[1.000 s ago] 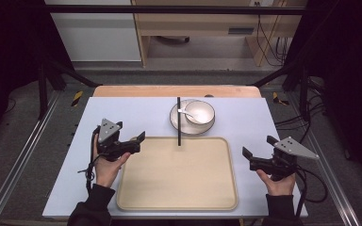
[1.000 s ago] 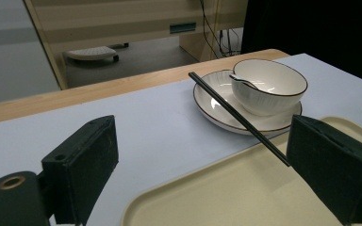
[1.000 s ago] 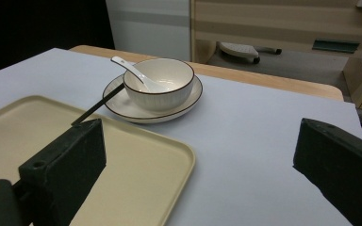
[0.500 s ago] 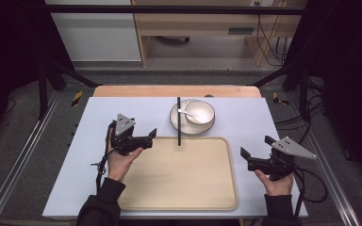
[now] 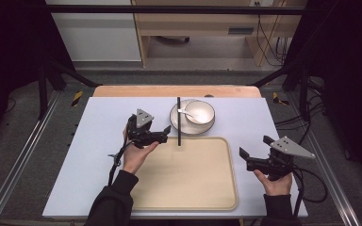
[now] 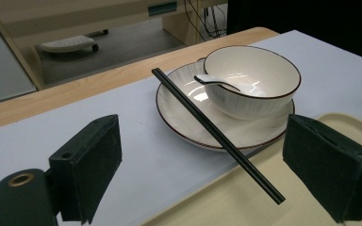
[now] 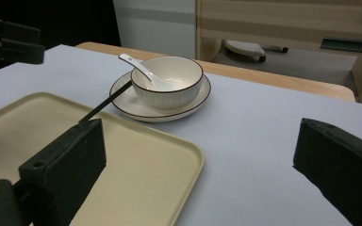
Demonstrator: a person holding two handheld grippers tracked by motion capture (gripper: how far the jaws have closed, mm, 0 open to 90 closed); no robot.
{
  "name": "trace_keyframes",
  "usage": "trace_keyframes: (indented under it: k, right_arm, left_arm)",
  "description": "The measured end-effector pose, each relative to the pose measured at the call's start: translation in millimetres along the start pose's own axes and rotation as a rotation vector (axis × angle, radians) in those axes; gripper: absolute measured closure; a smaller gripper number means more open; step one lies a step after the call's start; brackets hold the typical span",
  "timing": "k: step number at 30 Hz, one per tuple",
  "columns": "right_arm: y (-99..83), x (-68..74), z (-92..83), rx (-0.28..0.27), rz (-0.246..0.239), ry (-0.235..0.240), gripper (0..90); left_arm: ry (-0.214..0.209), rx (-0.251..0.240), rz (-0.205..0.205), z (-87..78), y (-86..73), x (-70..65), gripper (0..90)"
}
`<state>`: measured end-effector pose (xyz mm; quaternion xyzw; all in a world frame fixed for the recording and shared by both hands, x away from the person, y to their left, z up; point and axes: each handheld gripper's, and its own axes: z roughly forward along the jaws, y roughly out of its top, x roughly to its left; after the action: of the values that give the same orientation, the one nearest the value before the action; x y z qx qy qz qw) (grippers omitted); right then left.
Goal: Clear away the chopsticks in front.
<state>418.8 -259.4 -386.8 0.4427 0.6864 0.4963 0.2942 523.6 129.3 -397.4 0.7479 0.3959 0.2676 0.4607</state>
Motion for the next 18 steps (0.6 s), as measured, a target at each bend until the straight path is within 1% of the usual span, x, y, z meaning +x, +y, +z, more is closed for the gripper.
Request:
trace_keyframes:
  k: [1,2,3,4,5,6,7,8,9,12,13,15,18]
  right_arm:
    - [0.0,0.0,0.0,0.0,0.0,0.0,3.1]
    - [-0.1,0.0,0.1,0.002,-0.001,0.002,3.1]
    - [-0.1,0.0,0.1,0.002,-0.001,0.002,3.1]
    - [0.0,0.0,0.2,0.003,0.0,0.002,3.1]
    - [0.0,0.0,0.2,0.003,0.0,0.002,3.1]
    - [0.0,-0.1,0.3,0.0,0.002,0.0,3.1]
    - [0.0,-0.1,0.3,0.0,0.002,0.0,3.1]
    - [0.2,-0.3,0.1,0.0,0.003,0.001,3.1]
    - [0.2,-0.3,0.1,0.0,0.003,0.001,3.1]
    - [0.4,-1.3,-0.5,-0.003,0.002,0.001,3.1]
    - [0.4,-1.3,-0.5,-0.003,0.002,0.001,3.1]
    - [0.6,-1.5,-0.9,-0.003,0.01,0.003,3.1]
    - [0.6,-2.6,-1.0,-0.004,0.006,-0.001,3.1]
  left_arm:
    - [0.0,0.0,0.0,0.0,0.0,0.0,11.7]
    - [-0.003,0.012,0.007,7.0,1.0,-2.8,11.7]
    - [-0.003,0.012,0.007,7.0,1.0,-2.8,11.6]
    - [-0.005,0.023,0.02,13.2,2.4,-4.5,11.6]
    - [-0.005,0.023,0.02,13.2,2.4,-4.5,11.6]
    - [-0.011,0.03,0.011,19.6,3.2,-6.0,11.6]
    - [-0.011,0.03,0.011,19.6,3.2,-6.0,11.6]
    - [-0.013,0.042,0.014,25.4,3.9,-7.3,11.6]
    - [-0.013,0.042,0.014,25.4,3.9,-7.3,11.6]
    - [-0.014,0.052,0.022,35.2,5.0,-8.5,11.7]
    - [-0.014,0.052,0.022,35.2,5.0,-8.5,11.7]
    - [-0.015,0.055,0.015,41.3,4.2,-9.0,11.8]
    - [-0.011,0.079,0.024,51.1,1.3,-8.5,12.6]
